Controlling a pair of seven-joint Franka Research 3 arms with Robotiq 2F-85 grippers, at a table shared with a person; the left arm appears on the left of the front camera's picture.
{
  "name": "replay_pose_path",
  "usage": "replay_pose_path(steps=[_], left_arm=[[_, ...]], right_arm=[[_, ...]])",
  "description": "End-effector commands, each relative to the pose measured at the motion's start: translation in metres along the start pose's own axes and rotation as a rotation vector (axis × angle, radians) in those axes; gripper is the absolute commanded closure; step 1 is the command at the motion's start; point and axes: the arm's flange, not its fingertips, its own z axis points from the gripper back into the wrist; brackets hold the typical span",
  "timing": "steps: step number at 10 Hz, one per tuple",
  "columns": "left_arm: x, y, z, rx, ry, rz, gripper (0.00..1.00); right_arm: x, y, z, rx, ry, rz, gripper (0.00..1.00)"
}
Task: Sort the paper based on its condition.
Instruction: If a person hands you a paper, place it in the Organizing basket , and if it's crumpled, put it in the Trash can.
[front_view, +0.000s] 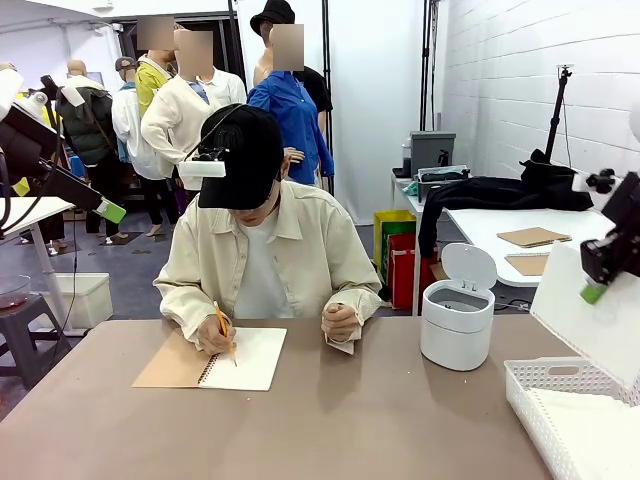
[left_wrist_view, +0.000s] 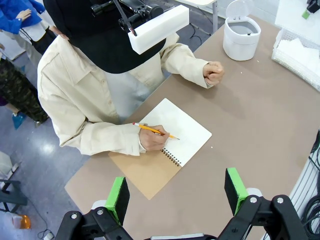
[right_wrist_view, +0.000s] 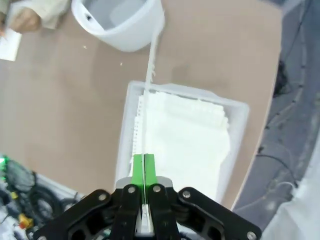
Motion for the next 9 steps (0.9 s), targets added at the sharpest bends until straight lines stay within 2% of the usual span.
replay_pose_path(steps=[1,2,6,9], left_arm=[[0.0,0.0,0.0,0.0,0.0,0.002,0.0],[0.0,0.0,0.0,0.0,0.0,0.002,0.0],[0.0,0.0,0.0,0.0,0.0,0.002,0.0],[0.0,0.0,0.0,0.0,0.0,0.002,0.0]], right_arm=[[0.002,-0.012,-0.019,0.019,0.038,-0.173,1.0],[0.0,0.0,0.0,0.0,0.0,0.0,1.0],[-0.002,-0.002,-0.003,0.005,0.006,-0.033,1.0],[-0.026,0.006,-0.032,0.096,0.016,-0.022,1.0]])
